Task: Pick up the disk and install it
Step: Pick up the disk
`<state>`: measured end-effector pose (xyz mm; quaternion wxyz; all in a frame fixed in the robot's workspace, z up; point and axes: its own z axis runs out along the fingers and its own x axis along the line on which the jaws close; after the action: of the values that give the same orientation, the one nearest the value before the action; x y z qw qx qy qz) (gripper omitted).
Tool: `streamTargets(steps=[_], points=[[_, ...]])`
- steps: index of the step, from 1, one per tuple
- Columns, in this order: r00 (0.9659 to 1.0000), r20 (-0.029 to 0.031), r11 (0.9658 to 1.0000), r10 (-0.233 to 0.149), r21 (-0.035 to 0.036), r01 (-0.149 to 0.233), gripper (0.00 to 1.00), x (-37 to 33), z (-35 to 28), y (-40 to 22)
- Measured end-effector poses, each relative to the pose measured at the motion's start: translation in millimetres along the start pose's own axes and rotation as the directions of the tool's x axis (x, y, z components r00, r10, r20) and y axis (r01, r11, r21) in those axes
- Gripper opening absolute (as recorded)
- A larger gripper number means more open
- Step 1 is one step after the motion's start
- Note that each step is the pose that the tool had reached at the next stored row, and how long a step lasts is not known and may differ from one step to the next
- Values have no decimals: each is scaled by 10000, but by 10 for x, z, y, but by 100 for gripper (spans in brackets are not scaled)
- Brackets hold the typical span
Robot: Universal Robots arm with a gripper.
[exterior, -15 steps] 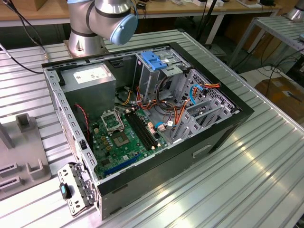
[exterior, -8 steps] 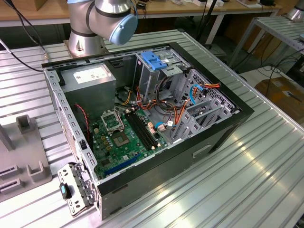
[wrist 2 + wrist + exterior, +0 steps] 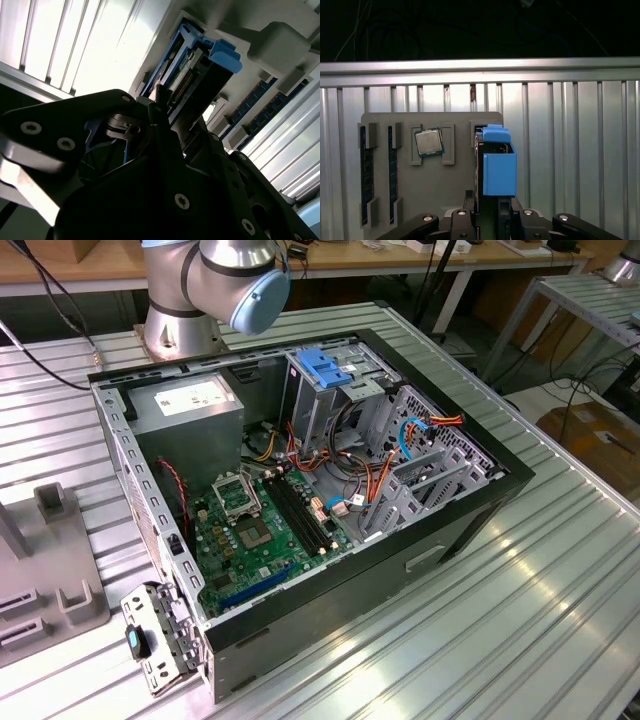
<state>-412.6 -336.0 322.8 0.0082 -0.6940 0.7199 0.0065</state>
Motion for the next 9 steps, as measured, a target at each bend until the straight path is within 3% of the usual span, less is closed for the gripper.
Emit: streamTargets(steps=[9], points=[[10000, -25, 10000, 0, -2, 0, 35, 0, -10, 0]])
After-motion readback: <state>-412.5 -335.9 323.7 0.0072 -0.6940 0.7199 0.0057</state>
